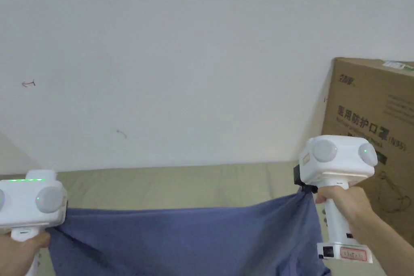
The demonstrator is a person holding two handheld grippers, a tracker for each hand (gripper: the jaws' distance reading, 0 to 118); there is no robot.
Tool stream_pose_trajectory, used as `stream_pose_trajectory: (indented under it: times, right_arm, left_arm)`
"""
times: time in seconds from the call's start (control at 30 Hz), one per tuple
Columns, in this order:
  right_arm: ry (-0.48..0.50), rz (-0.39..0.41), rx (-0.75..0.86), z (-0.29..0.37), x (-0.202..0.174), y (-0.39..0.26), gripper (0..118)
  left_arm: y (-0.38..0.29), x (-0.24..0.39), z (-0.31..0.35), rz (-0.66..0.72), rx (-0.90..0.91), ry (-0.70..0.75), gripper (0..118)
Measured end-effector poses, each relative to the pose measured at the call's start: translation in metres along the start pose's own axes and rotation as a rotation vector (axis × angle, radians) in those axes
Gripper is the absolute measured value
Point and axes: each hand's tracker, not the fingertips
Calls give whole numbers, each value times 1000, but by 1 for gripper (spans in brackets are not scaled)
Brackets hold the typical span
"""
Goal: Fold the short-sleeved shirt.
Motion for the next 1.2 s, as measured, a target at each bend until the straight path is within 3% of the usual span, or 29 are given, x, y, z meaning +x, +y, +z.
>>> stream_pose_trajectory:
  times: [0.2,0.33,0.47,0.63,0.77,0.9,1.03,1.2]
  right_arm:
    - [-38,49,-223,-102,8,-84,5]
    - [-36,57,-257,-110,27,-122,5]
    - [44,-71,-224,-66,54,-150,5]
    - [35,-10,-192,12,68,-207,5]
    - [71,-42,-198,68,90,-274,5]
    - [46,-4,-261,105,102,-353,5]
    - [83,-107,-272,146,128,-415,5]
    - [80,-129,-263,190,148,-456,5]
  left_arm:
    - [-95,16,-62,-54,-208,1,2]
    - [-126,2,-53,47,-238,-53,2]
    - [-141,-14,-12,58,-206,-94,2]
    - [-173,-28,63,3,-158,-175,2]
    - [-216,-48,118,16,-160,-205,3]
    - [-273,-65,161,-11,-176,-177,3]
    - [-330,-83,201,-31,-202,-180,3]
    - [-377,-96,238,-45,-208,-178,3]
